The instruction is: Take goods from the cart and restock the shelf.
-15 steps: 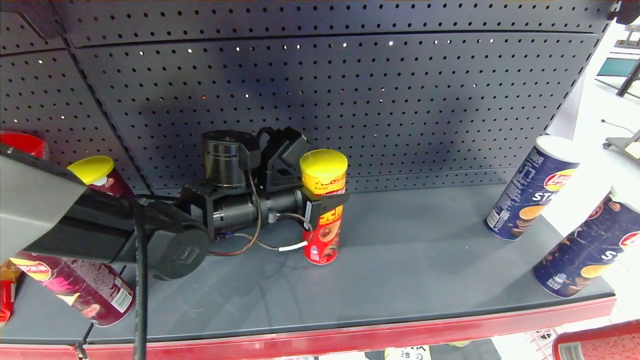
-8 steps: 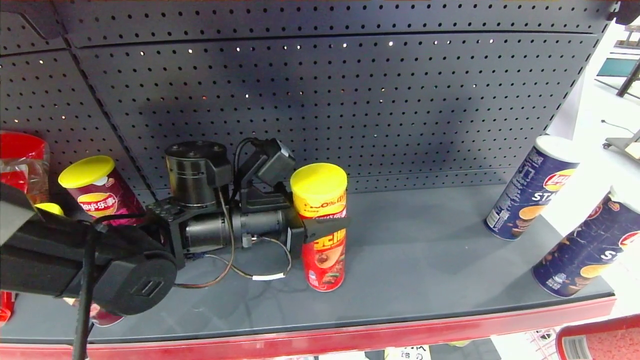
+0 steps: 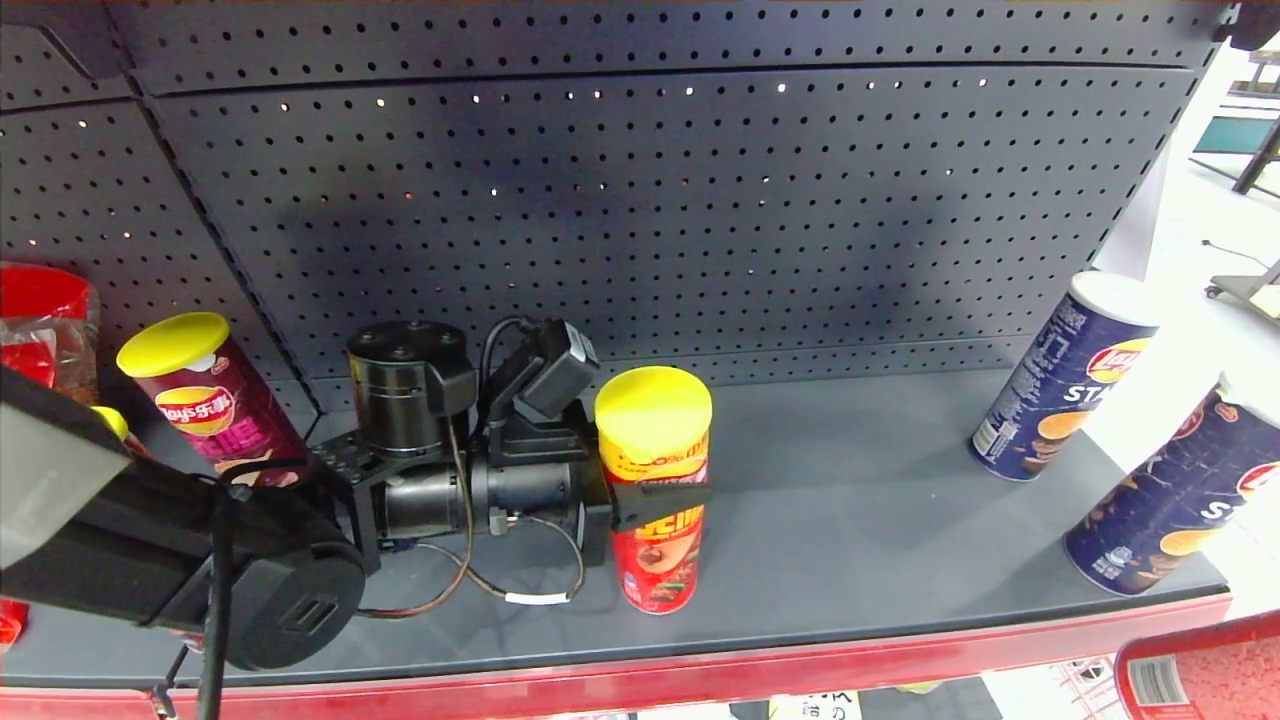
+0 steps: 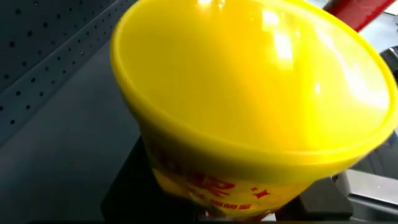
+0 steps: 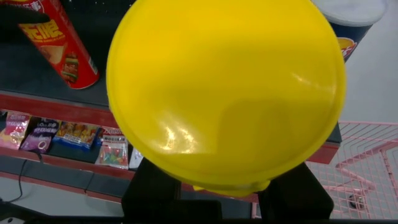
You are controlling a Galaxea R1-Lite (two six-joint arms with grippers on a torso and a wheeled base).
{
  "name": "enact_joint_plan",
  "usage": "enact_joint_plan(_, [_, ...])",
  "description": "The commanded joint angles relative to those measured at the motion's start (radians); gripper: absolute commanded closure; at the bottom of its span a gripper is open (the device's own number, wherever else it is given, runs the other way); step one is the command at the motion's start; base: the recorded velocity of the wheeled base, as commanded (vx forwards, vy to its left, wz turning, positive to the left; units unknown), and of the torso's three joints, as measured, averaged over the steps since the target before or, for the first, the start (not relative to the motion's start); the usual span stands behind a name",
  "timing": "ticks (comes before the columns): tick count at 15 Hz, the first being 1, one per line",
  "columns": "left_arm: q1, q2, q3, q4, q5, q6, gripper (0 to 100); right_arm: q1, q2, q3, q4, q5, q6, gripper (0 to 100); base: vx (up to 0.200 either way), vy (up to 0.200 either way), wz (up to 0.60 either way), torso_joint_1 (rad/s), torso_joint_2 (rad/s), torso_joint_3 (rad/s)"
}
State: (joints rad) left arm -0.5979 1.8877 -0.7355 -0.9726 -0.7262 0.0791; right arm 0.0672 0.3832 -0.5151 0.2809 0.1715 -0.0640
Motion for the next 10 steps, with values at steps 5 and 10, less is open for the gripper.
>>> enact_joint_plan(5, [0.000,-0.025,0.011,0.008,-0.009,-0.001,100,0.000,0.025,-0.002,-0.002,-0.001,0.000,100,0.000,0.000,0.00,0.000,0.00,0.000])
enact_joint_plan(10, [0.000,-0.067,0.096,-0.006,-0.019,0.002,100,0.000,0.040,0.000,-0.002,0.000,-0.002,100,0.000,0.000,0.00,0.000,0.00,0.000])
